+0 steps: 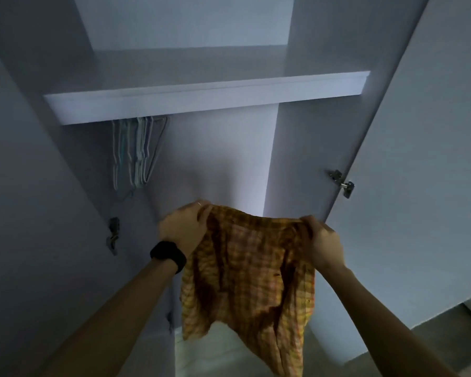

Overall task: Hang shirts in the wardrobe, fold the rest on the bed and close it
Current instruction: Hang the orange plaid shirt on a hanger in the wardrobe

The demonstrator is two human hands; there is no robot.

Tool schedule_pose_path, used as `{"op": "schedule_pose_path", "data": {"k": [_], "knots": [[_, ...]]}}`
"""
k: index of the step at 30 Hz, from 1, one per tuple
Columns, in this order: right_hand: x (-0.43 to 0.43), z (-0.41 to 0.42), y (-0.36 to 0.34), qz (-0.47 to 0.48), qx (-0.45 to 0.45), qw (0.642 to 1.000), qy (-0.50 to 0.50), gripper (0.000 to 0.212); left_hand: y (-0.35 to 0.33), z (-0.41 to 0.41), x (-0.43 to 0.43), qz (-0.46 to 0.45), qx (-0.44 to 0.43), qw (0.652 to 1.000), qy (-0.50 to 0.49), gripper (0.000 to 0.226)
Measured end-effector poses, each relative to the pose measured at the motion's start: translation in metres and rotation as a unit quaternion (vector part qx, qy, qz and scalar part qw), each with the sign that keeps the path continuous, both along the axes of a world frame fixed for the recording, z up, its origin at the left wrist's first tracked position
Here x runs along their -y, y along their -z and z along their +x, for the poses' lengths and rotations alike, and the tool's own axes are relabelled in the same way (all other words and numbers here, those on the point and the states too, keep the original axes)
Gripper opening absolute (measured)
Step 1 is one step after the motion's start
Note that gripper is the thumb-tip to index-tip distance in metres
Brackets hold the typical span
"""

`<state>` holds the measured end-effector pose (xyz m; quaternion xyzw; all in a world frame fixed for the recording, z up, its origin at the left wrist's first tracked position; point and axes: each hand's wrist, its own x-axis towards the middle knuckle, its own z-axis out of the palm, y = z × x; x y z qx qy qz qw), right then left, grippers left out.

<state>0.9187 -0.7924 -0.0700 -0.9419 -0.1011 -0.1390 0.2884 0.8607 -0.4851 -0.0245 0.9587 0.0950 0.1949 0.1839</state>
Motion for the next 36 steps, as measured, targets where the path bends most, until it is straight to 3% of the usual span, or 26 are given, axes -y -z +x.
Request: {"op": "schedule_pose_path", "data": {"k": [2, 8, 14, 20, 25, 27, 31, 36], "knots": [[-0.02, 0.012, -0.012, 0.021, 0.029, 0.996, -0.081, 0.015, 0.003, 0.003, 0.007, 0.001, -0.009, 1.0, 0.006, 0.031], [-0.059, 0.044, -0.035, 0.094, 0.007, 0.965, -0.245, 0.014, 0.001, 0.007, 0.044, -0.17, 0.049, 0.984, 0.035, 0.011], [-0.07, 0.057, -0.031, 0.184, -0.02, 0.913, -0.364, 0.009, -0.005, -0.011, 0.071, -0.266, -0.003, 0.963, -0.039, 0.026], [-0.088, 0.037, -0.024, 0.216, -0.09, 0.866, -0.443, 0.009, -0.002, -0.045, 0.091, -0.237, -0.004, 0.966, -0.108, 0.019], [-0.103, 0.014, -0.027, 0.201, -0.119, 0.836, -0.496, 0.013, 0.006, -0.08, 0.095, -0.128, -0.004, 0.974, -0.188, 0.023], [-0.107, 0.004, -0.029, 0.196, -0.133, 0.823, -0.517, 0.016, 0.008, -0.098, 0.091, -0.028, -0.001, 0.976, -0.217, 0.025], [-0.118, -0.011, -0.033, 0.172, -0.133, 0.819, -0.531, 0.019, 0.003, -0.127, 0.078, 0.169, 0.03, 0.95, -0.261, 0.015], [-0.147, -0.014, -0.036, 0.139, -0.076, 0.824, -0.544, 0.016, -0.011, -0.134, 0.047, 0.298, 0.015, 0.922, -0.249, 0.016]]}}
